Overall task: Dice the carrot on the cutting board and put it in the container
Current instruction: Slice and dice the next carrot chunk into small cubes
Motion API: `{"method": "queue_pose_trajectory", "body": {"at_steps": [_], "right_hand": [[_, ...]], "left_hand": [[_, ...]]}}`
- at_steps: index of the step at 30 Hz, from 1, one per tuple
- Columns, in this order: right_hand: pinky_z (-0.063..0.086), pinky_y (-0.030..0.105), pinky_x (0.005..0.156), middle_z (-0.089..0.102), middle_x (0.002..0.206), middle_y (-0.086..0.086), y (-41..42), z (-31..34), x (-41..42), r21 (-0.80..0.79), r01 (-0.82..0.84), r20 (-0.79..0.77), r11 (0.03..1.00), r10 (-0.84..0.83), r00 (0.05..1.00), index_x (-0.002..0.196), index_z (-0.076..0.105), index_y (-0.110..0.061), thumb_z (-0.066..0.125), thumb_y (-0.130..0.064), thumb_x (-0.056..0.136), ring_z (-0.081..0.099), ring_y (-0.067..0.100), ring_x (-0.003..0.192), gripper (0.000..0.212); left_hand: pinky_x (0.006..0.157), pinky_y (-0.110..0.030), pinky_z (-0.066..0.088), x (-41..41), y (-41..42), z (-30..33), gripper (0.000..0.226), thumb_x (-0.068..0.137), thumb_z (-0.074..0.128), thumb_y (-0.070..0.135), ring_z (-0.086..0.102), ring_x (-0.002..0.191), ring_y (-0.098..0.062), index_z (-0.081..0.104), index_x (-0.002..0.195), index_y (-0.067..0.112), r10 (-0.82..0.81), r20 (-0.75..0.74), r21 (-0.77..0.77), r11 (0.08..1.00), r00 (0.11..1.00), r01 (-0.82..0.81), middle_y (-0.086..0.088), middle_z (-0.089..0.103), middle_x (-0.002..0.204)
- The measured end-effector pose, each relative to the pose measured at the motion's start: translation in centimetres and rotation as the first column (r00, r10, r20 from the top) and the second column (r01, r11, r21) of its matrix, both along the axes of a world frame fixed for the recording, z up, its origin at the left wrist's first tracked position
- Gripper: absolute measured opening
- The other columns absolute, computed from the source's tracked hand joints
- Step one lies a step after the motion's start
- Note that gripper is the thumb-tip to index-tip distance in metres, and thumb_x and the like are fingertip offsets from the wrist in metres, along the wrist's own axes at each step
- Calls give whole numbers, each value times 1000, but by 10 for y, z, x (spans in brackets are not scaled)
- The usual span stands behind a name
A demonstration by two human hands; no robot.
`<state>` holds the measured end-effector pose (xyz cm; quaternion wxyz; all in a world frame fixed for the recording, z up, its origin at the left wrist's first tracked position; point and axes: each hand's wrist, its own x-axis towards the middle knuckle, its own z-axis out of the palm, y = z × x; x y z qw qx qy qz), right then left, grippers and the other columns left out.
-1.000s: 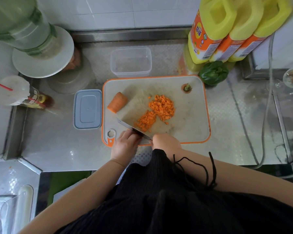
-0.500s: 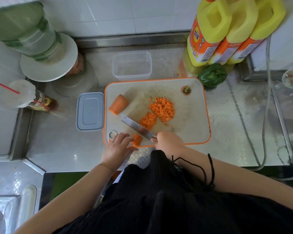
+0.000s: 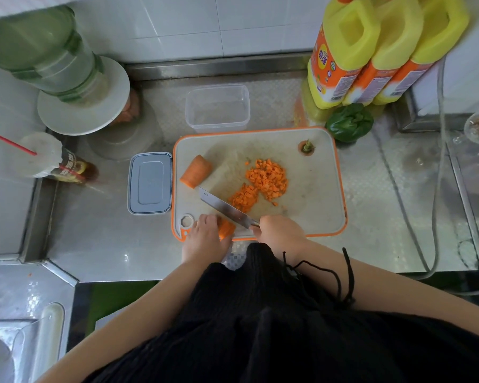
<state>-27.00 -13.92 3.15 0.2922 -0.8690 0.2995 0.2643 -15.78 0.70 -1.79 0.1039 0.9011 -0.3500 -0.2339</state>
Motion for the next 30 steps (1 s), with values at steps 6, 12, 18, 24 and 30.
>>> {"method": "queue_pose_trajectory", "body": {"at_steps": [6,12,18,24,30], "right_hand": [[40,31,63,52,76,3,-1,0,-3,-6,6,21,1000,-6,1000,97,58,-9,37,-38,101,52,23,72,36],[39,33,62,54,78,4,-1,2,-3,-21,-4,22,1000,5,1000,98,58,-9,37,-38,102,53,23,72,36],[36,31,56,45,66,0,-10,-1,-1,-61,35,12,998,-34,999,94,55,-10,35,-37,103,51,24,67,35],[39,33,61,45,67,-2,-18,-4,-6,-92,156,18,983,-155,988,98,55,-11,33,-38,103,54,25,73,35],[38,33,66,62,94,11,-32,-8,-11,-125,283,56,951,-277,959,102,57,-7,35,-40,102,60,32,91,40]], "left_hand": [[83,-30,45,-6,-3,2,35,94,55,41,55,106,-22,52,117,15,3,41,36,999,999,-4,-4,54,116],[80,-30,48,-10,-6,3,30,96,53,39,56,103,-21,54,114,14,5,45,55,998,999,-7,-4,55,115],[83,-34,50,-9,-7,0,31,99,50,39,57,104,-23,58,113,13,3,13,52,999,1000,-4,-6,56,116],[81,-36,49,-6,-11,2,30,99,51,36,57,103,-24,57,114,11,5,-22,39,999,1000,-5,-7,55,117],[80,-36,51,-6,-19,4,29,97,53,34,58,100,-23,58,116,12,5,-16,-7,1000,1000,-5,-5,55,118]]}}
